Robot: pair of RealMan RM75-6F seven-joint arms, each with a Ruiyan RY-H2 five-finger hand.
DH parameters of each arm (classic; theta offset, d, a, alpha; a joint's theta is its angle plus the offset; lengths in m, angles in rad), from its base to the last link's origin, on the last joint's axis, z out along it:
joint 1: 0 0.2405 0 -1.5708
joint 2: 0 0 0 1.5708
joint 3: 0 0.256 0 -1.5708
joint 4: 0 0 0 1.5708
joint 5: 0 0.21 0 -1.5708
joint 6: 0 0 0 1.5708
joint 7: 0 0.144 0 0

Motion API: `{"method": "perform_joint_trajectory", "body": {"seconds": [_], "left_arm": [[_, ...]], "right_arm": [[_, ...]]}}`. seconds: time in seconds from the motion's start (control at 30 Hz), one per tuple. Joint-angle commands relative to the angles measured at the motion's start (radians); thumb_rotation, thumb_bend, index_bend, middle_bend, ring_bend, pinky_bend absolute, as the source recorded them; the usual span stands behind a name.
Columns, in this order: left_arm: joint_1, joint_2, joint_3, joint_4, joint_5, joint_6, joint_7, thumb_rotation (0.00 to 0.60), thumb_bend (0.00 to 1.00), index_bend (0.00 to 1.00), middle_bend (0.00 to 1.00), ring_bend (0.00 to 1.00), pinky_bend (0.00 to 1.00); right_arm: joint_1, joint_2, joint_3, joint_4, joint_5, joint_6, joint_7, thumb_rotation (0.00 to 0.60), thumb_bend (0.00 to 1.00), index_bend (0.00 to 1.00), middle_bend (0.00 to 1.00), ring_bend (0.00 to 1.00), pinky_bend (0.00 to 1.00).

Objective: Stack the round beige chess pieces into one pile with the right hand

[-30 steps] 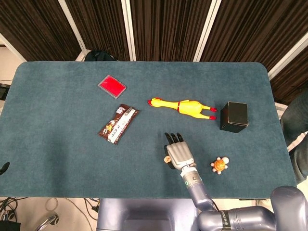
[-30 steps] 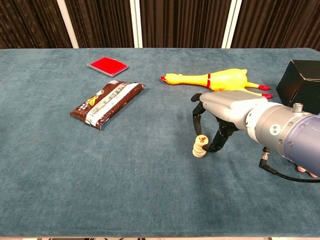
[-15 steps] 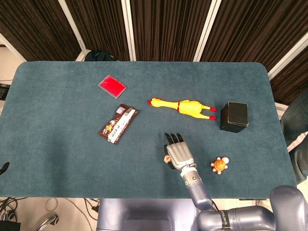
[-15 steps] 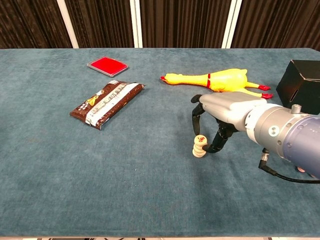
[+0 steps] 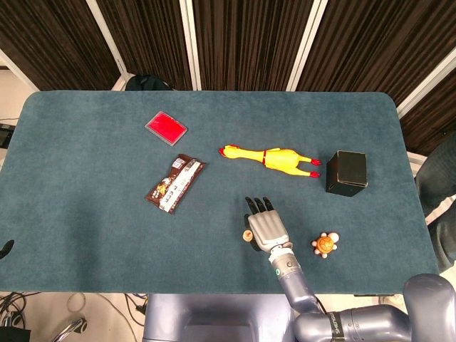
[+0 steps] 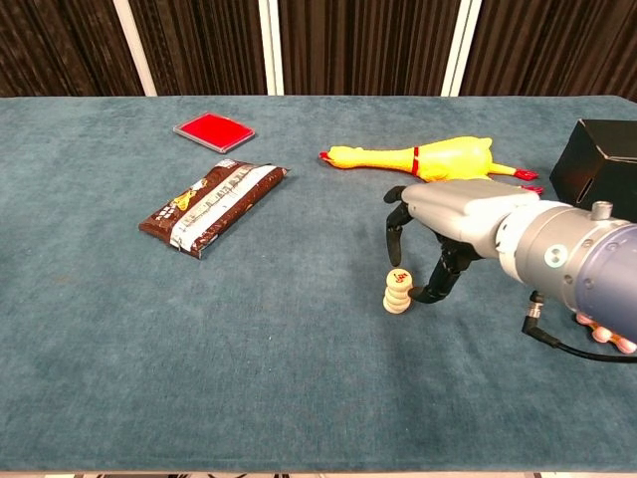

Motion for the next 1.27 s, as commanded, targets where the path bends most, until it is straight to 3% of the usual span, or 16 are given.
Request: {"method": "perform_joint_trajectory", "body": {"seconds": [0.03,0.2,0.33,0.47,0.6,0.77,0.9,1.0,1.27], "left_arm": [[0.0,0.0,0.0,0.0,0.0,0.0,-0.001,0.6,0.19,0.12,0.0,0.0,0.07],[0.0,0.0,0.0,0.001,0.003,0.0,-0.003,0.6,0.19,0.12,0.0,0.0,0.07],[0.001,0.0,0.0,-0.002,0.006,0.004,-0.004,0.6,0.19,0.12,0.0,0.0,0.07],[0.001,-0.001,0.0,-0.005,0.009,0.007,-0.001,0.6,0.19,0.12,0.0,0.0,0.07],[0.001,-0.003,0.001,-0.007,0.012,0.01,0.003,0.6,0.19,0.11,0.0,0.0,0.07],[0.001,-0.003,0.001,-0.01,0.016,0.015,0.005,0.6,0.19,0.11,0.0,0.0,0.07],[0.002,-0.003,0.001,-0.011,0.018,0.016,0.005,0.6,0.19,0.11,0.0,0.0,0.07],[0.003,-0.002,0.001,-0.011,0.017,0.017,0.004,0.6,0.19,0.11,0.0,0.0,0.07],[0.002,-0.003,0.005,-0.009,0.024,0.015,0.009,0.6,0.19,0.11,0.0,0.0,0.07]], "right_arm": [[-0.005,0.022,0.007,-0.022,-0.011,0.019,0.003,0.6,0.34,0.4,0.0,0.0,0.0],[-0.034,0.132,0.017,-0.109,-0.064,0.06,0.028,0.6,0.34,0.29,0.0,0.0,0.0],[-0.112,0.27,0.011,-0.197,-0.161,0.107,0.146,0.6,0.34,0.25,0.0,0.0,0.0],[-0.239,0.402,-0.053,-0.251,-0.311,0.192,0.296,0.6,0.34,0.24,0.0,0.0,0.0],[-0.372,0.474,-0.147,-0.223,-0.485,0.291,0.445,0.6,0.34,0.22,0.0,0.0,0.0],[-0.496,0.485,-0.254,-0.12,-0.667,0.386,0.553,0.6,0.34,0.22,0.0,0.0,0.0],[-0.565,0.466,-0.306,-0.027,-0.748,0.425,0.584,0.6,0.34,0.21,0.0,0.0,0.0],[-0.604,0.457,-0.313,0.014,-0.758,0.442,0.609,0.6,0.34,0.19,0.0,0.0,0.0],[-0.649,0.452,-0.265,0.056,-0.785,0.476,0.641,0.6,0.34,0.16,0.0,0.0,0.0]]}}
